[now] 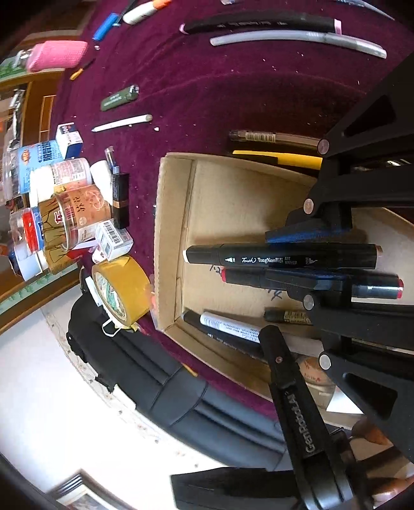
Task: Organize rigid objects
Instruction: 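Carry the white marker and black marker over the cardboard tray, then open both tools to drop the markers into the tray and lift away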
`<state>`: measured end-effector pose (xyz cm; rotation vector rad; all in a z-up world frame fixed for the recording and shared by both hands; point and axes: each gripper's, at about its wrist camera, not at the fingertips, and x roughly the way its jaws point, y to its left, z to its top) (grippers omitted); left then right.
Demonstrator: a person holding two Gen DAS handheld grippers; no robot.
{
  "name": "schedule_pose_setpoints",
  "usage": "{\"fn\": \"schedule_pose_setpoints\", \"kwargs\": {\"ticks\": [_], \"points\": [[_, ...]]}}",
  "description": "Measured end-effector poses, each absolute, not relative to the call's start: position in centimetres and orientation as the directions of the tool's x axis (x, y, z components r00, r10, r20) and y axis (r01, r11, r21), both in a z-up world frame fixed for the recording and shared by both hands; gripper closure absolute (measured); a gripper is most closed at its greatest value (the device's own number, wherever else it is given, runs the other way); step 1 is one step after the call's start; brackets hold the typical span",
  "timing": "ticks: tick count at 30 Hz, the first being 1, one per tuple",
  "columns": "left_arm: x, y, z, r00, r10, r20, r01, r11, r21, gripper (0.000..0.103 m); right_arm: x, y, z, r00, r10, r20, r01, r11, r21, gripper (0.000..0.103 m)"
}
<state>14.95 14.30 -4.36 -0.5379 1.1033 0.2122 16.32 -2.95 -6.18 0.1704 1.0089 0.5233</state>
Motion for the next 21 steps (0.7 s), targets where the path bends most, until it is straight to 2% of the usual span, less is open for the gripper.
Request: {"fn": "schedule_pose_setpoints", "kwargs": {"ticks": [5, 11, 16, 17, 18, 20, 21], "points": [[15.1, 14.2, -4.4, 0.437, -0.07, -0.897, -0.426, 0.862, -0.275, 0.089, 16.5, -2.6, -6.3, 0.423, 0.472, -0.773, -0.345, 0.873, 0.345, 0.085], [15.3, 14.2, -4.5, 0.419, -0.06, -0.906, -0.41, 0.878, -0.247, 0.089, 16.4, -0.9, -6.4, 0.43, 0.368, -0.824, -0.37, 0.905, 0.21, 0.085], [15.4, 14.3, -4.5, 0.417, -0.067, -0.906, -0.392, 0.886, -0.246, 0.087, 16.1, -0.3, -6.6, 0.435, 0.364, -0.824, -0.411, 0.894, 0.178, 0.084], [15.3, 14.3, -4.5, 0.418, -0.07, -0.906, -0.391, 0.886, -0.249, 0.083, 16.0, -0.3, -6.7, 0.435, 0.367, -0.822, -0.415, 0.892, 0.179, 0.084], [15.2, 14.5, -4.4, 0.422, -0.073, -0.903, -0.393, 0.884, -0.255, 0.074, 16.0, -0.3, -6.7, 0.434, 0.374, -0.82, -0.42, 0.889, 0.183, 0.082], [15.0, 14.8, -4.2, 0.434, -0.066, -0.898, -0.403, 0.878, -0.259, 0.062, 15.8, -0.5, -6.5, 0.428, 0.407, -0.807, -0.431, 0.877, 0.214, 0.07], [14.9, 15.0, -4.1, 0.442, -0.068, -0.894, -0.405, 0.874, -0.267, 0.06, 15.7, -0.8, -6.4, 0.428, 0.432, -0.794, -0.434, 0.869, 0.238, 0.065]]}}
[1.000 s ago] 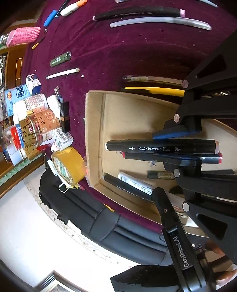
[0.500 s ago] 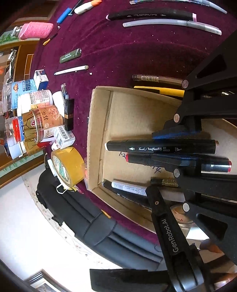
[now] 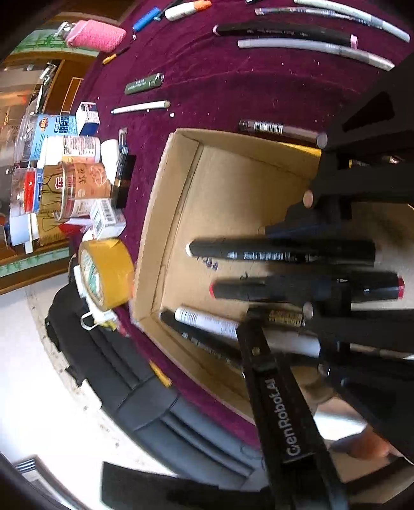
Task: Organize rigid objects
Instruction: 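Open both tools to drop the markers into the tray and lift away, then grasp a white marker with the right tool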
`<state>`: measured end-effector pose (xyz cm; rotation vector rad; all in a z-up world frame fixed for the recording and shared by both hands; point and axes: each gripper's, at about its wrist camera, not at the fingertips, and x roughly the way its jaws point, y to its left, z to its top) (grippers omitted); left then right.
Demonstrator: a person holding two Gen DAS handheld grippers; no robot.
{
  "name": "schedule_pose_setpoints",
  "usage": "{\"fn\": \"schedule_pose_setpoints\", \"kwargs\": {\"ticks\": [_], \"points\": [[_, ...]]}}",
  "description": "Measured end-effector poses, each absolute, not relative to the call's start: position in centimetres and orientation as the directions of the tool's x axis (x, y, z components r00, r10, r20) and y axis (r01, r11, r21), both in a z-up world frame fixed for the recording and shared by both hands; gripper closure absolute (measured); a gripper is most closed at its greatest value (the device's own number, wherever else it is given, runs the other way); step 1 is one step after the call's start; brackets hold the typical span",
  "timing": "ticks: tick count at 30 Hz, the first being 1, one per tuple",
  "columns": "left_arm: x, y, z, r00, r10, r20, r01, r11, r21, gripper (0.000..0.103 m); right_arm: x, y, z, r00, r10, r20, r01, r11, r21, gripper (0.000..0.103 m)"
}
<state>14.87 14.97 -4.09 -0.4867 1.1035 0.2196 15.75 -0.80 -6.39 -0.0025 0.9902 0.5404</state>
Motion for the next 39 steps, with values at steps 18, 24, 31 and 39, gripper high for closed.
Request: {"fn": "schedule_pose_setpoints", "kwargs": {"ticks": [18, 24, 31, 39], "points": [[8.4, 6.9, 1.1, 0.531, -0.179, -0.828, -0.152, 0.941, -0.301, 0.054, 8.9, -11.0, -3.3, 0.489, 0.641, -0.592, -0.394, 0.767, 0.506, 0.057], [6.6, 2.4, 1.4, 0.522, -0.21, -0.827, -0.052, 0.959, -0.277, 0.048, 6.3, -18.1, -3.8, 0.535, 0.593, -0.603, -0.281, 0.797, 0.535, 0.057], [5.9, -0.9, 1.7, 0.506, -0.227, -0.832, 0.015, 0.967, -0.254, 0.048, 6.6, -25.1, -3.5, 0.597, 0.509, -0.62, -0.137, 0.827, 0.546, 0.058], [5.7, -3.0, 2.1, 0.502, -0.222, -0.836, 0.058, 0.973, -0.223, 0.047, 9.6, -29.0, -4.0, 0.598, 0.439, -0.671, -0.039, 0.852, 0.523, 0.058]]}}
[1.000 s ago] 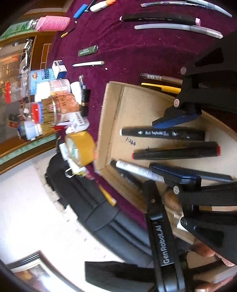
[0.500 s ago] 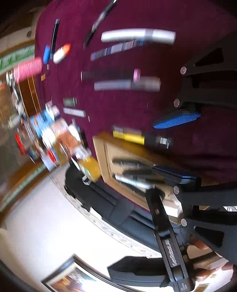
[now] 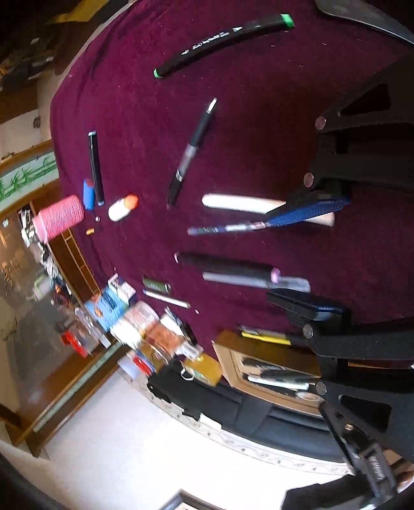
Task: Organize rigid objects
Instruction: 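Grasp a white marker with the right tool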
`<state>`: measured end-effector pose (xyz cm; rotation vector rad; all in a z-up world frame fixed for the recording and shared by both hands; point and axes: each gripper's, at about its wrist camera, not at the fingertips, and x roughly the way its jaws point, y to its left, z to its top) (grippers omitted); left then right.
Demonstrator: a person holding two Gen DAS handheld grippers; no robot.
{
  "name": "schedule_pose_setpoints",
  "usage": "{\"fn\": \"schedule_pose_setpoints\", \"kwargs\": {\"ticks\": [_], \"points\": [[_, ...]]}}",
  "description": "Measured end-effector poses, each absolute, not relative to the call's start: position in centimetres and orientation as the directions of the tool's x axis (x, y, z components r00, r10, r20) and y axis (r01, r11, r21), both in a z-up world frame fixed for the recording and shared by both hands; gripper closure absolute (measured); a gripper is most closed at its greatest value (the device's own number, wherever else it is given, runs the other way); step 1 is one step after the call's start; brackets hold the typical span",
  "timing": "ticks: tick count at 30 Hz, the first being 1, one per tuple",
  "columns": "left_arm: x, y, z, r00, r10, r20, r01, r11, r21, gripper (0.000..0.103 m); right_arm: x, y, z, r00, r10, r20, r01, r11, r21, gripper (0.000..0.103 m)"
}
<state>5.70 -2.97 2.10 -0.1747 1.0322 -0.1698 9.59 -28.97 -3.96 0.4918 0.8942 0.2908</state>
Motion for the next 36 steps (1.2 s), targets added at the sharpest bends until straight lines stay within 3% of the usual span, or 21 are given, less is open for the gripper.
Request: {"fn": "schedule_pose_setpoints", "kwargs": {"ticks": [7, 22, 26, 28, 36], "points": [[6.0, -3.8, 1.5, 0.489, -0.213, -0.846, 0.068, 0.976, -0.207, 0.047, 11.2, -30.5, -6.6, 0.61, 0.423, -0.67, 0.028, 0.834, 0.551, 0.062], [8.2, -7.5, 0.5, 0.472, -0.21, -0.856, 0.135, 0.977, -0.165, 0.047, 12.0, -29.0, -7.6, 0.577, 0.336, -0.744, 0.04, 0.899, 0.437, 0.074], [9.1, -8.4, 0.4, 0.482, -0.189, -0.856, 0.145, 0.98, -0.135, 0.048, 12.1, -28.4, -7.9, 0.566, 0.277, -0.776, 0.054, 0.927, 0.37, 0.089], [9.5, -8.8, 0.4, 0.488, -0.181, -0.854, 0.153, 0.981, -0.12, 0.048, 12.0, -28.5, -7.9, 0.567, 0.277, -0.776, 0.057, 0.926, 0.373, 0.091], [10.6, -10.2, -0.1, 0.488, -0.157, -0.858, 0.172, 0.982, -0.082, 0.048, 11.9, -29.3, -7.9, 0.568, 0.284, -0.773, 0.082, 0.914, 0.397, 0.092]]}}
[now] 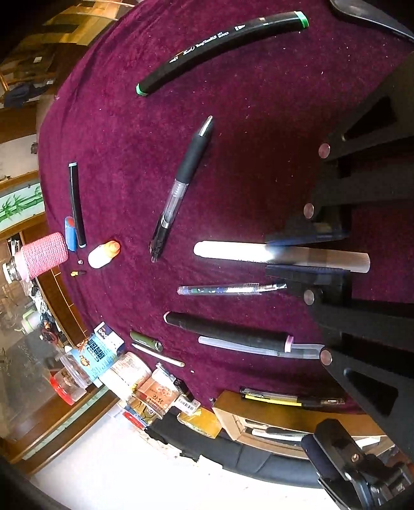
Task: Organize rigid objects
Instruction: 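Grasp a white marker with the right tool, then grasp a pink-capped black marker with the left tool while the right holds its white marker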
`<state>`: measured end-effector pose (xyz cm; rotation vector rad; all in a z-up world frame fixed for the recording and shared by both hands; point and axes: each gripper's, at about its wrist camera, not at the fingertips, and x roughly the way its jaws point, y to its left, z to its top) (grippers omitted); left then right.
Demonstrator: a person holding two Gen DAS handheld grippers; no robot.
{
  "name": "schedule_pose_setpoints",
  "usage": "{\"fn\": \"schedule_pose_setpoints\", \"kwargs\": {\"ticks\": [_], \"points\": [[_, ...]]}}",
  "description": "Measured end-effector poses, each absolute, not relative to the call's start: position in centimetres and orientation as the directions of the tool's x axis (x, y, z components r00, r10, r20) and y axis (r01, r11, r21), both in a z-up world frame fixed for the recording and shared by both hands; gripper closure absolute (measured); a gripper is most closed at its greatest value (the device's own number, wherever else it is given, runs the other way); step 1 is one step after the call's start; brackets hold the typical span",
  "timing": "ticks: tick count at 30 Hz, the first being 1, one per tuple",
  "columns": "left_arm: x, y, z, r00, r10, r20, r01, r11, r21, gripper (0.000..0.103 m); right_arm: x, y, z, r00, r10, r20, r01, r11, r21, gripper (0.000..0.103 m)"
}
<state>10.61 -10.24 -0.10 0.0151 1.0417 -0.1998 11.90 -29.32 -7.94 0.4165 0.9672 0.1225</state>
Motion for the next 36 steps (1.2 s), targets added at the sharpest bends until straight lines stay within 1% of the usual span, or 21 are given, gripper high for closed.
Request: {"fn": "schedule_pose_setpoints", "kwargs": {"ticks": [5, 11, 17, 19, 21, 23, 26, 27, 28, 29, 32, 36], "points": [[11.7, -11.1, -0.4, 0.478, -0.152, -0.865, 0.186, 0.98, -0.069, 0.048, 12.0, -29.3, -8.0, 0.564, 0.29, -0.773, 0.081, 0.912, 0.402, 0.091], [14.8, -12.2, -0.5, 0.42, -0.195, -0.886, 0.214, 0.97, -0.113, 0.048, 12.1, -29.5, -8.1, 0.561, 0.307, -0.769, 0.079, 0.905, 0.418, 0.09], [18.7, -13.8, -2.1, 0.341, -0.226, -0.912, 0.241, 0.959, -0.148, 0.049, 12.1, -29.2, -8.0, 0.557, 0.302, -0.774, 0.07, 0.911, 0.406, 0.09], [19.9, -14.0, -2.9, 0.32, -0.225, -0.92, 0.224, 0.962, -0.158, 0.053, 12.1, -29.3, -8.1, 0.558, 0.307, -0.771, 0.074, 0.907, 0.415, 0.091], [20.7, -14.1, -3.4, 0.306, -0.222, -0.926, 0.215, 0.963, -0.16, 0.063, 12.1, -29.6, -8.2, 0.558, 0.324, -0.764, 0.082, 0.894, 0.44, 0.091], [21.3, -14.2, -3.9, 0.29, -0.227, -0.93, 0.212, 0.962, -0.169, 0.07, 12.1, -29.9, -8.3, 0.556, 0.341, -0.758, 0.087, 0.883, 0.461, 0.091], [22.1, -14.5, -4.9, 0.27, -0.213, -0.939, 0.208, 0.965, -0.159, 0.07, 12.2, -30.0, -8.3, 0.556, 0.349, -0.755, 0.09, 0.877, 0.472, 0.091], [22.3, -14.8, -5.3, 0.264, -0.21, -0.941, 0.216, 0.964, -0.155, 0.074, 12.2, -30.0, -8.3, 0.556, 0.348, -0.755, 0.09, 0.878, 0.471, 0.091], [22.4, -14.9, -5.5, 0.256, -0.205, -0.945, 0.218, 0.964, -0.15, 0.076, 12.2, -29.9, -8.3, 0.556, 0.346, -0.756, 0.09, 0.879, 0.468, 0.091], [22.6, -14.9, -6.0, 0.243, -0.198, -0.95, 0.205, 0.967, -0.149, 0.081, 12.2, -30.0, -8.3, 0.556, 0.346, -0.756, 0.089, 0.879, 0.468, 0.091], [22.5, -15.1, -6.1, 0.277, -0.166, -0.947, 0.199, 0.974, -0.112, 0.088, 12.2, -30.0, -8.3, 0.556, 0.349, -0.754, 0.089, 0.877, 0.472, 0.091], [21.9, -14.7, -6.0, 0.279, -0.17, -0.945, 0.197, 0.974, -0.117, 0.089, 12.3, -30.1, -8.3, 0.556, 0.348, -0.754, 0.087, 0.879, 0.47, 0.091]]}}
